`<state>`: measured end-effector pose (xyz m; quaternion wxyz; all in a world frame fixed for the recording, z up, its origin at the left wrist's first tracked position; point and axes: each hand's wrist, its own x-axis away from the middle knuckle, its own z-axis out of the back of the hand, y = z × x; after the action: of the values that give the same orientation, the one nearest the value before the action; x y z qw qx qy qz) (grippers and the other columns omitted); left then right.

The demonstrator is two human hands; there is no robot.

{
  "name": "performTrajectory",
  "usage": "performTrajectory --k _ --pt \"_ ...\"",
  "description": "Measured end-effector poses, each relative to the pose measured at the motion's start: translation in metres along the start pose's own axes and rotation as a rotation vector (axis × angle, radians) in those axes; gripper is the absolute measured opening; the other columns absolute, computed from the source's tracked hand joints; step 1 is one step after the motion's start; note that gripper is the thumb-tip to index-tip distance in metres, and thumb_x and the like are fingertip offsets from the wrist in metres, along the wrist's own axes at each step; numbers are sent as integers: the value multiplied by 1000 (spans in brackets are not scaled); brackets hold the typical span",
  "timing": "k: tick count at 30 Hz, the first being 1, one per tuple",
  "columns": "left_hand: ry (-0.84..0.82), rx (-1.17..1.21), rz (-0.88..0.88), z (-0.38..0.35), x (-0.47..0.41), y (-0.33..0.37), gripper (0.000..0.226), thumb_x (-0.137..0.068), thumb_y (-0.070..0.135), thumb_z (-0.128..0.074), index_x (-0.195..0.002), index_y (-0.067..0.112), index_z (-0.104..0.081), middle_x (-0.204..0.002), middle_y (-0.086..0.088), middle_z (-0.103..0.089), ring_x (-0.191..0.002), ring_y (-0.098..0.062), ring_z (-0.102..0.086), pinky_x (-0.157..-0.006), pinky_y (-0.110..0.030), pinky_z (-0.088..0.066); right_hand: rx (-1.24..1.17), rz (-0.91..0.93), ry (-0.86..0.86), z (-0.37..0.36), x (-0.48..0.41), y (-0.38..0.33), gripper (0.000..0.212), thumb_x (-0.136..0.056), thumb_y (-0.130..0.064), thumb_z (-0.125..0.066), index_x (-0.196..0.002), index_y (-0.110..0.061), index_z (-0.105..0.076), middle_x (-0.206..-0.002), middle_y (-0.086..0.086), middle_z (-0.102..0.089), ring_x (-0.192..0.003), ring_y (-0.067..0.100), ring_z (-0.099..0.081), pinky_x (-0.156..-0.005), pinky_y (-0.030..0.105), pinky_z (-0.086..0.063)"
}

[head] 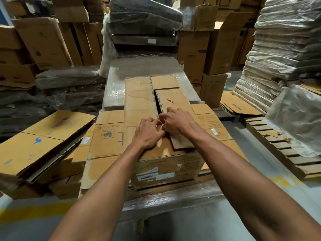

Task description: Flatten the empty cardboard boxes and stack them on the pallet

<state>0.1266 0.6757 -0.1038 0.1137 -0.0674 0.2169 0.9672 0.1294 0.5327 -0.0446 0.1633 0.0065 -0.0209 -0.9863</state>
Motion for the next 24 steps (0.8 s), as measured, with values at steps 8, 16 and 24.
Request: performTrajectory --k 8,16,24 --pt "-132 -45 209 8 -18 35 28 -89 36 -63 -114 23 -67 -126 -10 -59 -126 -34 -43 -106 -51 -31 37 20 80 13 3 -6 26 -103 -16 -46 -116 -8 -67 -116 13 -63 -90 28 -60 -75 36 -42" --pt "-25 214 335 30 -14 51 33 -70 36 -89 -72 22 -59 -79 4 -68 -89 -22 -59 -100 -41 -34 -139 102 40 59 -8 34 21 -92 -13 -65 -111 -14 -74 -104 8 -65 -78 23 -65 -69 34 -60" --pt "332 169 158 40 43 71 55 -64 55 -88 -104 26 -65 -89 10 -64 -89 -14 -55 -87 -33 -23 -121 265 -150 100 -14 82 23 -97 -19 -68 -112 -35 -77 -119 -6 -70 -107 18 -66 -93 36 -56"
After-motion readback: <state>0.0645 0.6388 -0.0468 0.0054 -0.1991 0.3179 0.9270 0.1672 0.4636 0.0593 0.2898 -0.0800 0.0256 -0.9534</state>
